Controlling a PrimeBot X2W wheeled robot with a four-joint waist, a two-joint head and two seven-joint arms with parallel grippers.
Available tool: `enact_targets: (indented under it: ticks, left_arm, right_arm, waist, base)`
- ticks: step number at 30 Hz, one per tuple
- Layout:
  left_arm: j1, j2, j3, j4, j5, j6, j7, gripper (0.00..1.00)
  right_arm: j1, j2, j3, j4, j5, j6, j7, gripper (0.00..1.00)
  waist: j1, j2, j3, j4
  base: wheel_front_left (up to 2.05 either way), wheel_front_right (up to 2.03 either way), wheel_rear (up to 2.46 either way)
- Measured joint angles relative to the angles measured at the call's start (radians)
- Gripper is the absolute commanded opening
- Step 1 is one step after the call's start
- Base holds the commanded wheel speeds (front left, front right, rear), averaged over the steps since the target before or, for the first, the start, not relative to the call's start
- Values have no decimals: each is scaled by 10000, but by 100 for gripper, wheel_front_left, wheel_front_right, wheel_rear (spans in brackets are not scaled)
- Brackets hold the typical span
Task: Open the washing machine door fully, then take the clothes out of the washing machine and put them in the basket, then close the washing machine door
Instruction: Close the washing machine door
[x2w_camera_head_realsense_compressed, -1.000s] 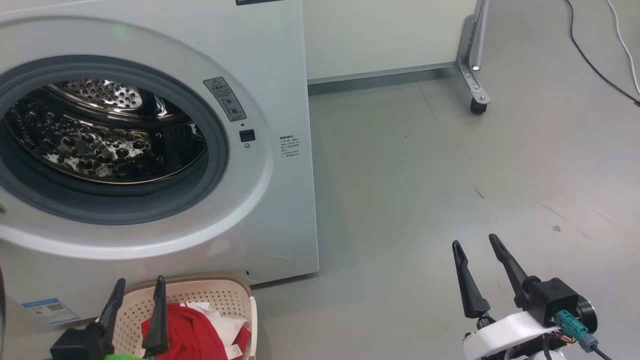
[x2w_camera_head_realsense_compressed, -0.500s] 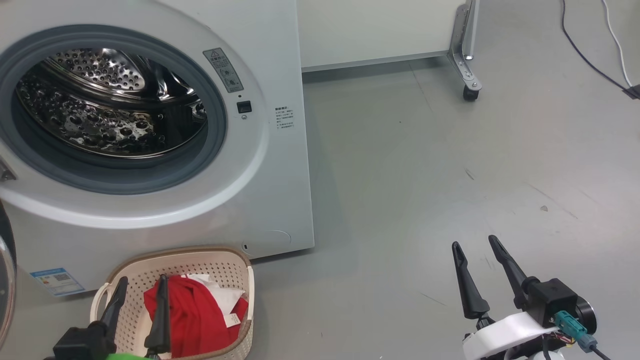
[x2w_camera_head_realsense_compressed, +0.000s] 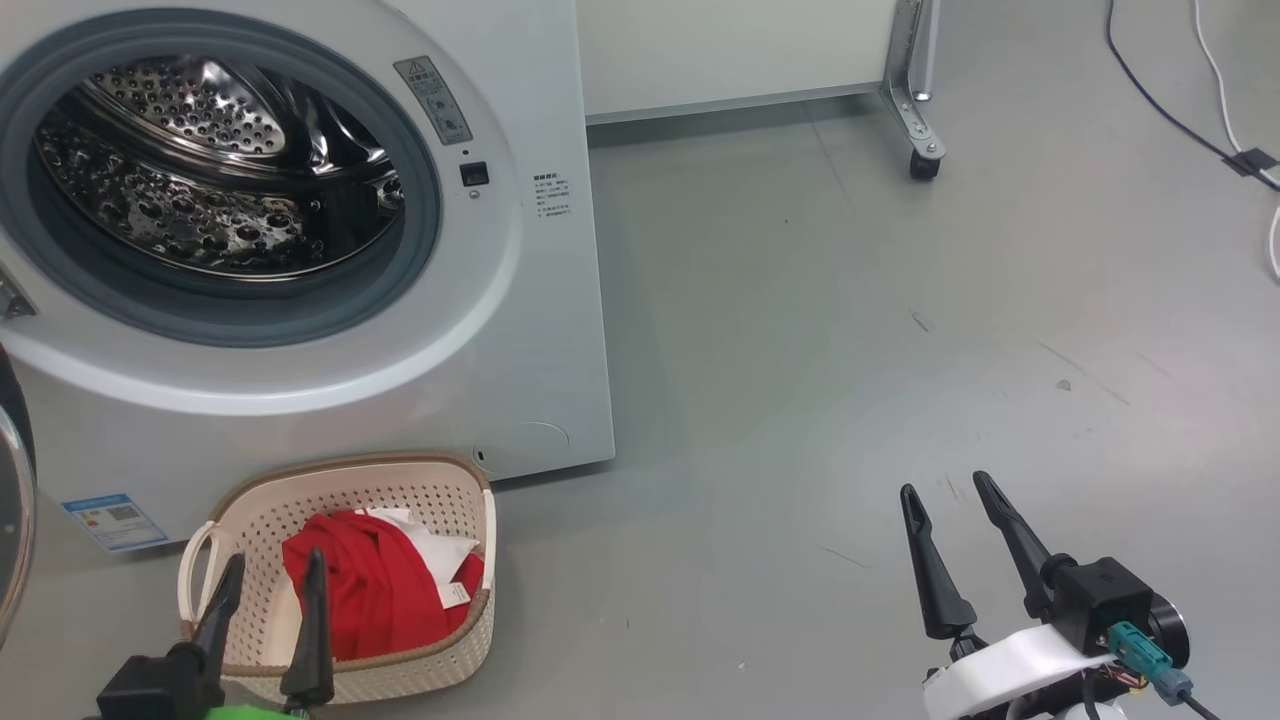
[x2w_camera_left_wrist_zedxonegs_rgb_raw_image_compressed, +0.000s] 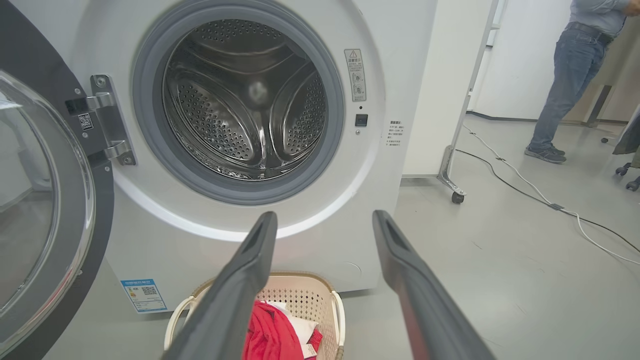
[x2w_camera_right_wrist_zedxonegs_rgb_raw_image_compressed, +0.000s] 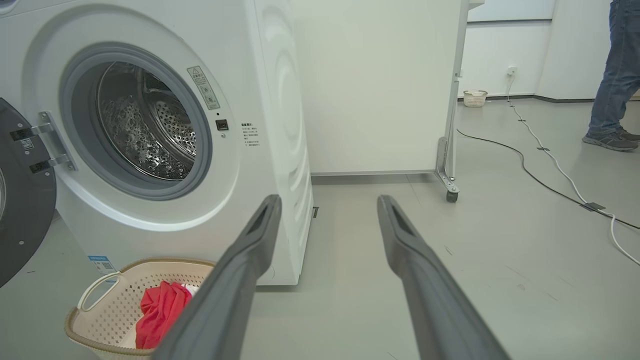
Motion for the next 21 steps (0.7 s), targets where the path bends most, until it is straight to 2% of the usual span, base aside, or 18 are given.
enact_targets:
  ticks: [10,21]
  left_arm:
    - [0,-2,21,-59,2,0,0,100]
    - [0,-2,-100,-180,-42,0,-2,100]
  right_arm:
    - [1,17,-25,6,0,0,0,100]
    - [1,50,-25,13,0,0,0,100]
  waist:
    - [0,0,69,-5]
    - [0,0,75,-9]
  base:
    - [-76,84,-8]
    - [-37,37,0]
